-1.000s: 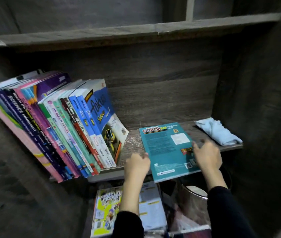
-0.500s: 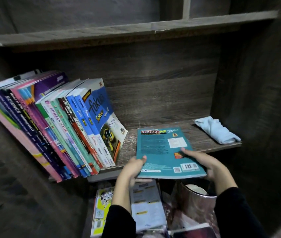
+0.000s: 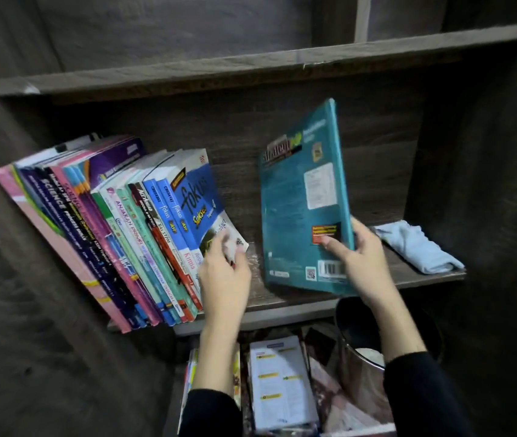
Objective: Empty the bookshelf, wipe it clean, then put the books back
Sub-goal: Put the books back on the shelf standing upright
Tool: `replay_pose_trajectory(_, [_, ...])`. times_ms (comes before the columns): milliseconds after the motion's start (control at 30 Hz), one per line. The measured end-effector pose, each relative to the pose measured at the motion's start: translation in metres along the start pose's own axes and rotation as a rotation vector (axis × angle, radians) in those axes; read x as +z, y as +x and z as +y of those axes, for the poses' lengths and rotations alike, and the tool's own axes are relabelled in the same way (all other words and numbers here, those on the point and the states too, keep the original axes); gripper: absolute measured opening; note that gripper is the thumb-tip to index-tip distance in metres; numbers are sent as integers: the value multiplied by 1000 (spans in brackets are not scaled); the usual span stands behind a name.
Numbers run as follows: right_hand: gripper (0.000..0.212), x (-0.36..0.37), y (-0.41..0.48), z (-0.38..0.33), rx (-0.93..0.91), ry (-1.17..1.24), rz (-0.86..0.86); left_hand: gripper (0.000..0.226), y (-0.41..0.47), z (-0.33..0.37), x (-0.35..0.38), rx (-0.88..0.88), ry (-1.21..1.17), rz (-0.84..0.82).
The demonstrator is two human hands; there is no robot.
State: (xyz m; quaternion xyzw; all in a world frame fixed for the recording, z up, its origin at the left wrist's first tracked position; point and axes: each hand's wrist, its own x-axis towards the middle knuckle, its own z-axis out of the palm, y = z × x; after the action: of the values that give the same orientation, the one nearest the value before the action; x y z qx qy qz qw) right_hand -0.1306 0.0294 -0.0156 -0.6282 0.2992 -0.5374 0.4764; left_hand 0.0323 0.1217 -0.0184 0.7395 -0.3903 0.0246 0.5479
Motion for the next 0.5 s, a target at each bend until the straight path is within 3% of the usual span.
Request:
replay_pose_trajectory(100, [49,42,-13,4,-178,-208,130,47,7,23,-23,131,-136,159])
replay_pose_trajectory(167, [56,71,-26,8,-296,-257,174,66,16,36,-36,214,-171,183])
replay_pose_trajectory(300, [69,117,-45,19,-497,-326,108,97,46,53,-59,396,-164,166])
replay_pose_trajectory(433, [89,146,-53,37,-508,-357,-10,85,73,47,-77,442,-53,136])
replay_pose_trajectory(500, [93,157,-52,47,-449,-357,-88,74,80,35,-82,416,157,114])
